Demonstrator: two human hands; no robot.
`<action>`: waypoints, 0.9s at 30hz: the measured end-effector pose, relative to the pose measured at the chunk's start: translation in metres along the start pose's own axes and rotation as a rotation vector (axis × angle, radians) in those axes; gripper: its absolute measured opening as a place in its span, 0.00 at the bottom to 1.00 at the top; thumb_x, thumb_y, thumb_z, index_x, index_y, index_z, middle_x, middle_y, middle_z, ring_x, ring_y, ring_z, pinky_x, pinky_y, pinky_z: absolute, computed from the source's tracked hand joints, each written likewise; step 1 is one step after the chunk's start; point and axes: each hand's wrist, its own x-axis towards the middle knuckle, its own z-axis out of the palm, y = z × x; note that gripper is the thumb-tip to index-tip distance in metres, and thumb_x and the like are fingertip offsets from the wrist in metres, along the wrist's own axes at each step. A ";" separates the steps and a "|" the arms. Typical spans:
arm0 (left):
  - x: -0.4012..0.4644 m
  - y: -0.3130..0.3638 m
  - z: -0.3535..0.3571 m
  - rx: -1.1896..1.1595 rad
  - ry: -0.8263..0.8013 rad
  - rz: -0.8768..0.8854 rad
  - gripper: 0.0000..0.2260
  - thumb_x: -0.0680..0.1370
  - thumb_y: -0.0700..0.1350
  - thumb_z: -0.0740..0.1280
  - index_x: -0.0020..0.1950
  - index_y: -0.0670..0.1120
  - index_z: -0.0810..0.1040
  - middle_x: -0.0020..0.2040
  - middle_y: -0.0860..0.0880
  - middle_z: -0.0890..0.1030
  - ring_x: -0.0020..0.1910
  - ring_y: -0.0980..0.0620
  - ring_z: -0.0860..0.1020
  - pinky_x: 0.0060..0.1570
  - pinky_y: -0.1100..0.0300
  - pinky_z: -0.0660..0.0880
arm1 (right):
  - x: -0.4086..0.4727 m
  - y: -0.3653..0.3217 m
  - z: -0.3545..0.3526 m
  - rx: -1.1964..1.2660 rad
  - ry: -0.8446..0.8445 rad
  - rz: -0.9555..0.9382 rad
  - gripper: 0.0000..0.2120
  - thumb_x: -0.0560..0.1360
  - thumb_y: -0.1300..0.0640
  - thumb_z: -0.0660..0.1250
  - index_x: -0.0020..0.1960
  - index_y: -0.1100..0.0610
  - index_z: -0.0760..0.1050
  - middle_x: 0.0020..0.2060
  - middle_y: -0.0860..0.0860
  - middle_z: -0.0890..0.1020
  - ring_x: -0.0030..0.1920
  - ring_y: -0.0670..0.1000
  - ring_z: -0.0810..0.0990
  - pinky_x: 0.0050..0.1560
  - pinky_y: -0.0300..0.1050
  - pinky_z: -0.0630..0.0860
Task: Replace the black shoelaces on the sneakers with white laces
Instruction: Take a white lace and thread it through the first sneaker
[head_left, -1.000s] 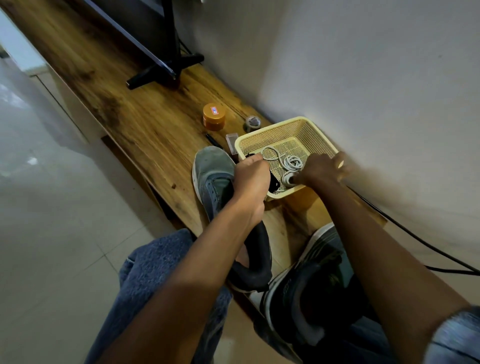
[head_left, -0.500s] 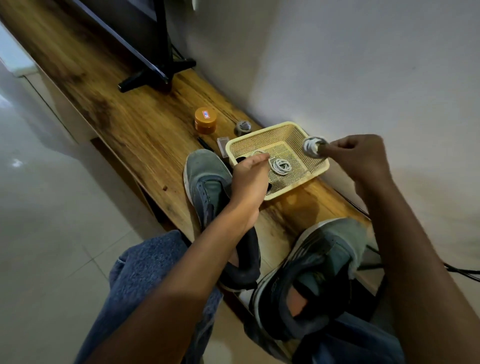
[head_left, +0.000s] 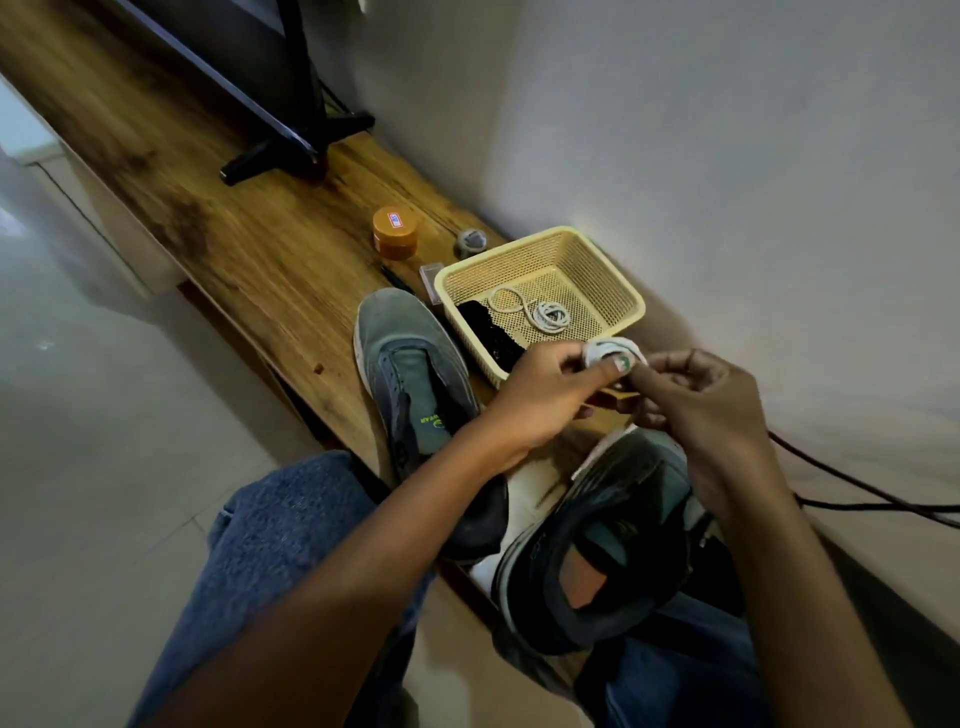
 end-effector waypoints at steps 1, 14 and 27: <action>0.001 0.000 -0.002 0.009 0.029 0.008 0.08 0.79 0.44 0.66 0.56 0.44 0.80 0.48 0.48 0.83 0.43 0.53 0.82 0.42 0.62 0.77 | 0.001 -0.002 0.000 0.004 -0.046 0.005 0.06 0.71 0.60 0.73 0.45 0.60 0.78 0.34 0.53 0.85 0.28 0.47 0.80 0.29 0.35 0.75; 0.008 0.000 -0.001 -0.091 0.277 -0.090 0.06 0.77 0.48 0.68 0.44 0.47 0.79 0.39 0.52 0.80 0.36 0.58 0.77 0.40 0.63 0.73 | 0.020 0.010 -0.041 0.157 0.279 -0.038 0.08 0.80 0.57 0.63 0.43 0.55 0.77 0.29 0.48 0.80 0.23 0.42 0.74 0.24 0.33 0.68; 0.022 -0.006 -0.001 -0.269 0.597 -0.006 0.07 0.80 0.37 0.62 0.55 0.44 0.78 0.42 0.50 0.80 0.34 0.58 0.76 0.34 0.68 0.77 | 0.028 0.026 -0.082 0.440 0.917 -0.175 0.07 0.83 0.55 0.49 0.48 0.53 0.64 0.34 0.53 0.76 0.25 0.47 0.68 0.25 0.38 0.63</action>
